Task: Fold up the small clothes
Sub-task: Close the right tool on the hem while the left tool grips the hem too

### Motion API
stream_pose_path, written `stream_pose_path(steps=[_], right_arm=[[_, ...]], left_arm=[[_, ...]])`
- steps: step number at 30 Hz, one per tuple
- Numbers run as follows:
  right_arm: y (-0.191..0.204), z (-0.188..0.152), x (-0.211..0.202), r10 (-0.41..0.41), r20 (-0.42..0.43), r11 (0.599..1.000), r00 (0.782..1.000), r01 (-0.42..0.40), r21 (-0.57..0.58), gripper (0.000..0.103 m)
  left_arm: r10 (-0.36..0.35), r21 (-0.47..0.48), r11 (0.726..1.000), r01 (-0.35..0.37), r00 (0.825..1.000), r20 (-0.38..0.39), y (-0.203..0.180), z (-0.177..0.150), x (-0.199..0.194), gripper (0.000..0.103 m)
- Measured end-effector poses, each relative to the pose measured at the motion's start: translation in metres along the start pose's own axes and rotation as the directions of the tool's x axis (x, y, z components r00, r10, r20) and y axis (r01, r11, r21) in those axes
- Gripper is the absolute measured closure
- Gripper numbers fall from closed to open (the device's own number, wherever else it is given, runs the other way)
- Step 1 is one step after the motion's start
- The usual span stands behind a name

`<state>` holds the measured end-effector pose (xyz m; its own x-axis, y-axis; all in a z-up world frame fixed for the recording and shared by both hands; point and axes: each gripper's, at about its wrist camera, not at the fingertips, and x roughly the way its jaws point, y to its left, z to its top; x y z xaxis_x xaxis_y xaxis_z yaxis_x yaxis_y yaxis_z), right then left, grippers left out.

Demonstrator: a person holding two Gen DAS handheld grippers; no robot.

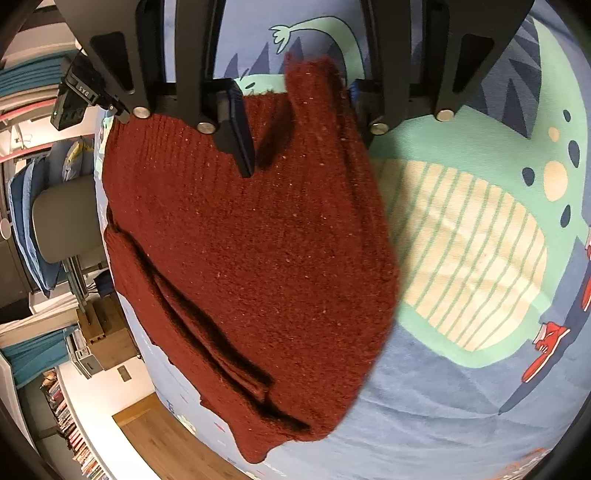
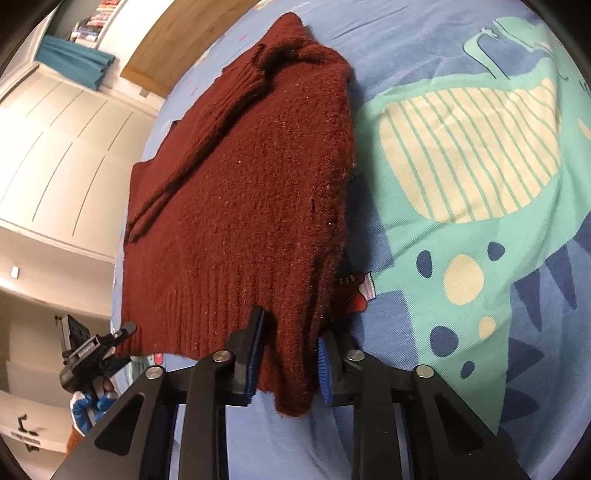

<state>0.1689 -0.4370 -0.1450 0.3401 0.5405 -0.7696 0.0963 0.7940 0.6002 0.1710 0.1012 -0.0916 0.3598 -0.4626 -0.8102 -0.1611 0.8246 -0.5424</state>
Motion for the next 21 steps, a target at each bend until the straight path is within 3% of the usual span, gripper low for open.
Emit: stream_pose_path(steps=[4,6,13,21], right_arm=[[-0.005,-0.002,-0.001,0.016,0.006,1.0,1.0,-0.016,0.011,0.089],[-0.007,-0.003,-0.002,0.027,0.011,0.999,1.0,-0.027,0.018,0.09],[0.002,0.0,-0.009,0.055,0.041,0.998,0.998,-0.055,-0.003,0.092],[0.02,0.013,-0.037,0.134,0.123,0.991,0.983,-0.13,-0.036,0.093]], left_arm=[[0.004,-0.002,1.0,-0.004,1.0,0.005,0.005,0.0,-0.002,0.09],[0.002,-0.004,1.0,-0.002,1.0,0.011,0.007,-0.001,-0.003,0.093],[-0.07,0.016,0.997,0.069,0.996,0.054,-0.003,0.002,-0.016,0.095],[-0.179,0.052,0.984,0.173,0.972,0.149,-0.025,0.02,-0.051,0.095]])
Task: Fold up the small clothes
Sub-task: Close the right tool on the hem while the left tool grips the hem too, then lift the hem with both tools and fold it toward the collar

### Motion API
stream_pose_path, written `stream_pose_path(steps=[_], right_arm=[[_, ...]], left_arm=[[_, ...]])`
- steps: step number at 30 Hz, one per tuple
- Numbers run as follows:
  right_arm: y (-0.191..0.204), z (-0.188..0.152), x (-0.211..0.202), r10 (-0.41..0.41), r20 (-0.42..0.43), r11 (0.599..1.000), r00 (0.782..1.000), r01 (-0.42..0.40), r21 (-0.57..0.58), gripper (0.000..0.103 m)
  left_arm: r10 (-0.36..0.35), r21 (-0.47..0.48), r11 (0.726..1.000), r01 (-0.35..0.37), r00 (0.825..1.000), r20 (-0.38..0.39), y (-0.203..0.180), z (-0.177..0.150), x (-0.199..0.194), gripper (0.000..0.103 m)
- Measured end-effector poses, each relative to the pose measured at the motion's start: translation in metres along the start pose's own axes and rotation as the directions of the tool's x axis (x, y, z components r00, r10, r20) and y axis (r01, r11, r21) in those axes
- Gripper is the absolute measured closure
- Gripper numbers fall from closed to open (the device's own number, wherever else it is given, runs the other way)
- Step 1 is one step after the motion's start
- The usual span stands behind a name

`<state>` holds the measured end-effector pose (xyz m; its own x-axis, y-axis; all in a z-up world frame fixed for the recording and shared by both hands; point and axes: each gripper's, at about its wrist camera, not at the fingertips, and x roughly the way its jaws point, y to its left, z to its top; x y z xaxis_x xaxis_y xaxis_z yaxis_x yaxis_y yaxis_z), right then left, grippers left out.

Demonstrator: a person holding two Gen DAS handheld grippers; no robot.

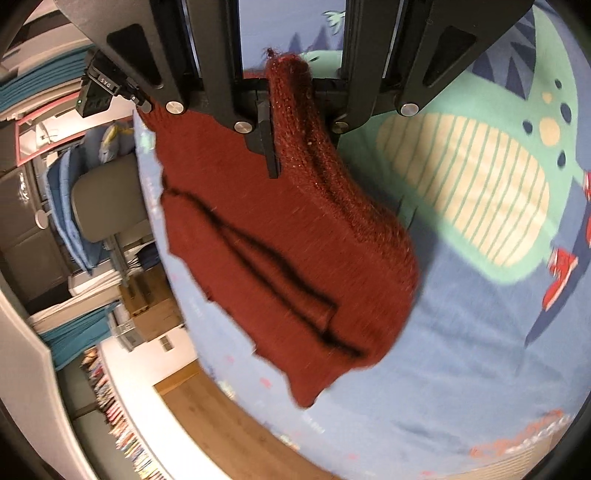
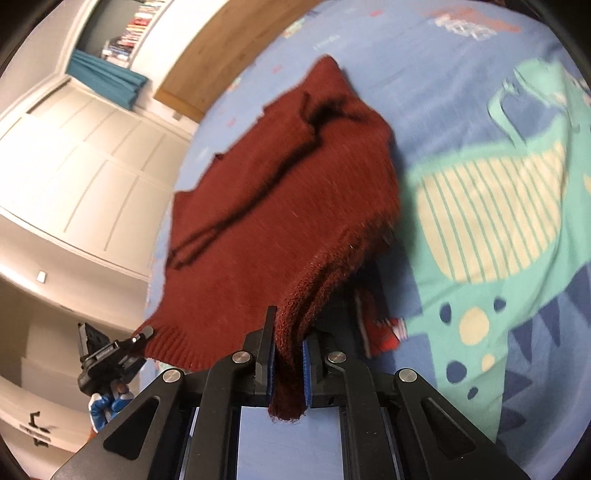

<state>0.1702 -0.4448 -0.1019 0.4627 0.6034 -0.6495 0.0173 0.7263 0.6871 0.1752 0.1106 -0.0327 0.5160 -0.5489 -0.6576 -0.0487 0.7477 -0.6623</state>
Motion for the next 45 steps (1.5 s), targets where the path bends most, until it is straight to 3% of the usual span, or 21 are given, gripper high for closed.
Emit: stream_pose_path(steps=[11,18,28,41,45], right_arm=[[0.041,0.06,-0.035,0.086,0.152,0.995,0.985,-0.078,-0.06,0.093],[0.067,0.124,-0.033,0.096,0.228,0.993,0.969,-0.077,-0.092,0.093],[0.06,0.19,0.018,0.032,0.231,0.999,0.972,-0.023,-0.043,0.093],[0.034,0.222,0.094,-0.152,0.129,0.988,0.98,0.15,0.024,0.089],[0.026,0.228,0.111,-0.198,0.103,0.98,0.975,0.194,0.046,0.083]], left_arm=[[-0.082,0.075,0.995,0.073,0.988,0.128,-0.047,0.066,-0.025,0.095],[-0.078,0.123,0.991,0.056,0.981,0.176,-0.07,0.118,-0.009,0.095],[0.039,0.097,0.994,-0.055,0.987,0.156,-0.056,0.167,0.06,0.095],[0.219,0.039,0.975,-0.221,0.975,0.042,-0.01,0.187,0.135,0.093],[0.225,0.02,0.974,-0.226,0.974,0.022,-0.002,0.189,0.141,0.088]])
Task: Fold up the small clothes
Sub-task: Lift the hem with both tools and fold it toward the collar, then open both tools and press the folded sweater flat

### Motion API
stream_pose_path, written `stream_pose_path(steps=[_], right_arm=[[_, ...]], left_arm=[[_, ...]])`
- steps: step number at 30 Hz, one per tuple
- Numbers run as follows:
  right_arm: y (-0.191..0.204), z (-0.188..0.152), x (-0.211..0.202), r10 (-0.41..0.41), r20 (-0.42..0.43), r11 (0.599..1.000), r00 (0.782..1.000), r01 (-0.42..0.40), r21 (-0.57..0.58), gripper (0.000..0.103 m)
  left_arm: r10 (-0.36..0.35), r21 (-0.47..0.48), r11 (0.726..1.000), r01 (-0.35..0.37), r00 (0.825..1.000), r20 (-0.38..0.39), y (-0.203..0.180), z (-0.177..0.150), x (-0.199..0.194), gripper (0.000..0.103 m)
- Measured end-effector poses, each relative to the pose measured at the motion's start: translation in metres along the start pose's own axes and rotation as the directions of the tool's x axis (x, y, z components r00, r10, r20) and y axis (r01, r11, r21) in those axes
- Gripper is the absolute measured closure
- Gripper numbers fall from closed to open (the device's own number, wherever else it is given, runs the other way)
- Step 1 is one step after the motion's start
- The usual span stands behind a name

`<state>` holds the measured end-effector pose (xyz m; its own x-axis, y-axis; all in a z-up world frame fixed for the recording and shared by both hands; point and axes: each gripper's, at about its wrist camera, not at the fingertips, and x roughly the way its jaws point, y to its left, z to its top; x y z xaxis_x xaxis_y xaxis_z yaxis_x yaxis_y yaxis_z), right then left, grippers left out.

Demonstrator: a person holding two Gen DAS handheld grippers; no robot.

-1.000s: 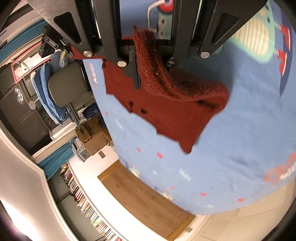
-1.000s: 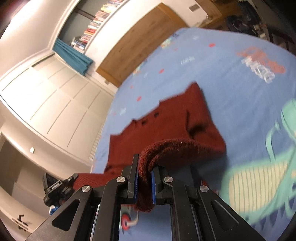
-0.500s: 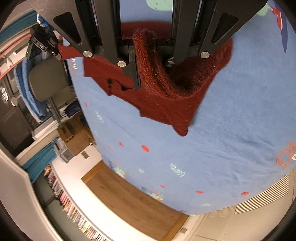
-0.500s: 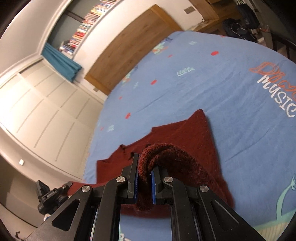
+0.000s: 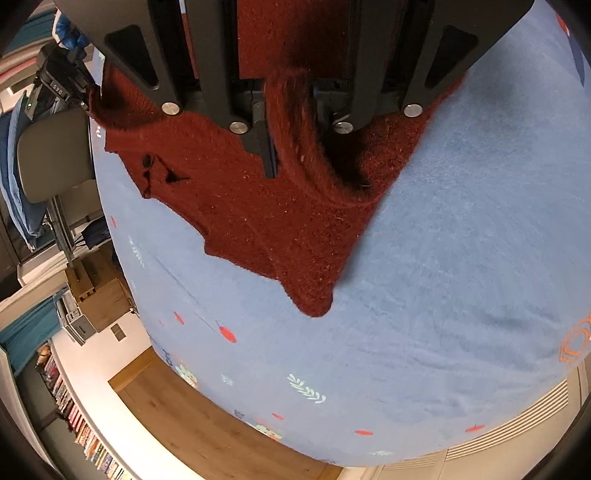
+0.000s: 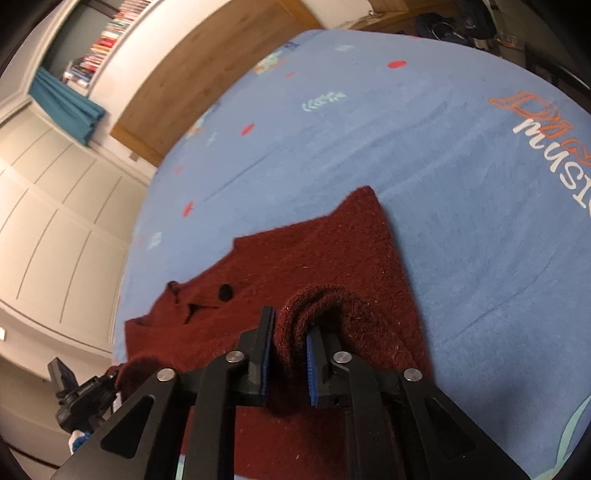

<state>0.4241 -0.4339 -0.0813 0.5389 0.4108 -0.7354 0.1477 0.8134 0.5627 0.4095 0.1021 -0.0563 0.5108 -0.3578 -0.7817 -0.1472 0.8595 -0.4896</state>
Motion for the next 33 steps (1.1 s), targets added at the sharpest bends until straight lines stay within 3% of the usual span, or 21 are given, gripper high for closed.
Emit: stream_pose_path(steps=[3,6,10,15,20,27,33], right_arm=[[-0.001,0.002,0.006,-0.009,-0.008,1.0,1.0,0.009,0.002,0.076],[0.0,0.003,0.007,-0.01,-0.011,1.0,1.0,0.01,-0.006,0.073],[0.0,0.007,-0.002,-0.005,0.017,1.0,1.0,0.005,-0.018,0.057],[0.005,0.02,-0.026,0.004,0.088,0.999,0.996,0.0,-0.048,0.053],[0.031,0.02,-0.029,-0.016,0.104,0.984,0.994,0.034,-0.173,0.053],[0.07,-0.002,0.012,-0.103,0.065,0.917,0.993,0.12,-0.381,0.053],[0.071,-0.015,0.052,-0.158,0.014,0.881,0.987,0.147,-0.449,0.053]], left_arm=[[-0.023,-0.003,1.0,0.023,1.0,0.007,0.002,0.0,-0.006,0.072],[-0.046,-0.011,0.999,0.047,0.998,0.035,0.009,0.0,-0.02,0.063],[-0.054,-0.01,0.998,0.056,0.992,0.111,0.013,0.006,-0.05,0.05],[-0.068,0.062,0.996,0.058,0.983,0.17,-0.005,0.014,-0.073,0.05],[-0.05,0.158,0.987,0.023,0.984,0.172,-0.037,0.009,-0.059,0.05],[0.062,0.272,0.957,-0.105,0.985,0.161,-0.064,-0.004,-0.004,0.05],[0.18,0.303,0.929,-0.21,0.976,0.125,-0.054,-0.014,0.043,0.05]])
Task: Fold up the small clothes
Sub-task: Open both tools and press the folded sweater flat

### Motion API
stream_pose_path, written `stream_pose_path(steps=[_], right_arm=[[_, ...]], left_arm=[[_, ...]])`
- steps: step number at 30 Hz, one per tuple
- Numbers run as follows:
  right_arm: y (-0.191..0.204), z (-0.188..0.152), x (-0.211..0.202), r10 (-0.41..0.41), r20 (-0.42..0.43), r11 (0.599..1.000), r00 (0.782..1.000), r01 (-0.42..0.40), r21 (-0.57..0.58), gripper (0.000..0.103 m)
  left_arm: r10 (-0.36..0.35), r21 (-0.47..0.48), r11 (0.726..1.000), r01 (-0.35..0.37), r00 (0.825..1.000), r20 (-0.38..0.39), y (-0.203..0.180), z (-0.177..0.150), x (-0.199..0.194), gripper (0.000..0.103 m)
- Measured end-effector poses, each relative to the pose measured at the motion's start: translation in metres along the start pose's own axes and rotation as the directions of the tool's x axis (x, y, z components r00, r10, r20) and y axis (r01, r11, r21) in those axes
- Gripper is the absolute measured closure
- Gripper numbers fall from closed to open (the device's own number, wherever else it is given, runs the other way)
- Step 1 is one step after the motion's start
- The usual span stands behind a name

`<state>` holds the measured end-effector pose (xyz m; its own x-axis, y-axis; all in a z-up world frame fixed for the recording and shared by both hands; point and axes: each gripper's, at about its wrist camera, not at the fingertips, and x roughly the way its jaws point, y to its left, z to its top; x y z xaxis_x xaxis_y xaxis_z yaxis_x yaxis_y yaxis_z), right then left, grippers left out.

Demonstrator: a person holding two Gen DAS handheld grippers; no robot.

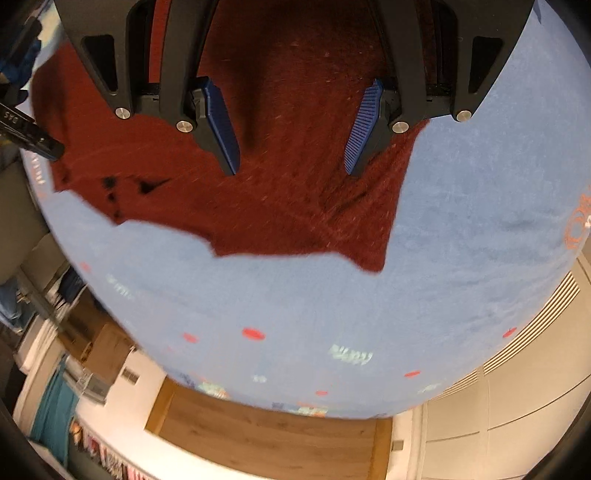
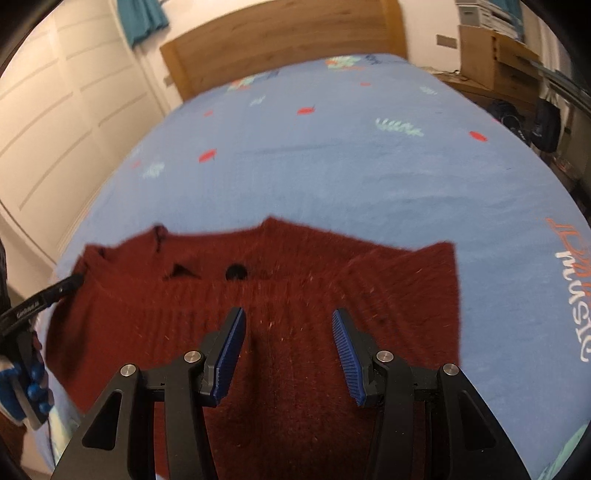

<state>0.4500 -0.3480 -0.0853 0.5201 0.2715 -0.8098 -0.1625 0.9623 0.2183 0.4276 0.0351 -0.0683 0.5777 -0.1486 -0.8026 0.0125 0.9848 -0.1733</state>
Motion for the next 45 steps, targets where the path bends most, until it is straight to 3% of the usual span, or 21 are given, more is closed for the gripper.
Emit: stream_pose_path(steps=[5,10,18,24,28,45], right_arm=[[-0.017,-0.011,0.013,-0.023,-0.043,1.0,0.999,0.023,-0.006,0.053],[-0.038,-0.012,-0.004,-0.063,-0.031,0.997,0.998,0.064,0.035,0.053],[0.001,-0.034,-0.037,-0.064,0.021,0.994,0.998,0.066,-0.082,0.052],[0.011,-0.062,-0.029,-0.077,0.01,0.99,0.997,0.077,-0.116,0.051],[0.008,-0.07,-0.026,-0.078,0.027,0.991,0.997,0.081,-0.107,0.05],[-0.001,-0.084,-0.031,-0.074,0.082,0.993,0.994,0.081,-0.087,0.048]], left_arm=[[0.005,0.0,1.0,-0.005,1.0,-0.022,0.009,-0.01,0.005,0.05],[0.016,0.011,1.0,-0.017,0.999,0.043,-0.004,-0.011,-0.023,0.05],[0.067,0.102,0.992,-0.08,0.99,0.12,-0.035,-0.035,-0.043,0.046],[0.092,0.13,0.986,-0.102,0.992,0.082,-0.034,-0.063,-0.026,0.046],[0.102,0.127,0.985,-0.113,0.991,0.09,-0.031,-0.074,-0.019,0.038],[0.088,0.111,0.989,-0.102,0.988,0.125,-0.033,-0.086,-0.008,0.021]])
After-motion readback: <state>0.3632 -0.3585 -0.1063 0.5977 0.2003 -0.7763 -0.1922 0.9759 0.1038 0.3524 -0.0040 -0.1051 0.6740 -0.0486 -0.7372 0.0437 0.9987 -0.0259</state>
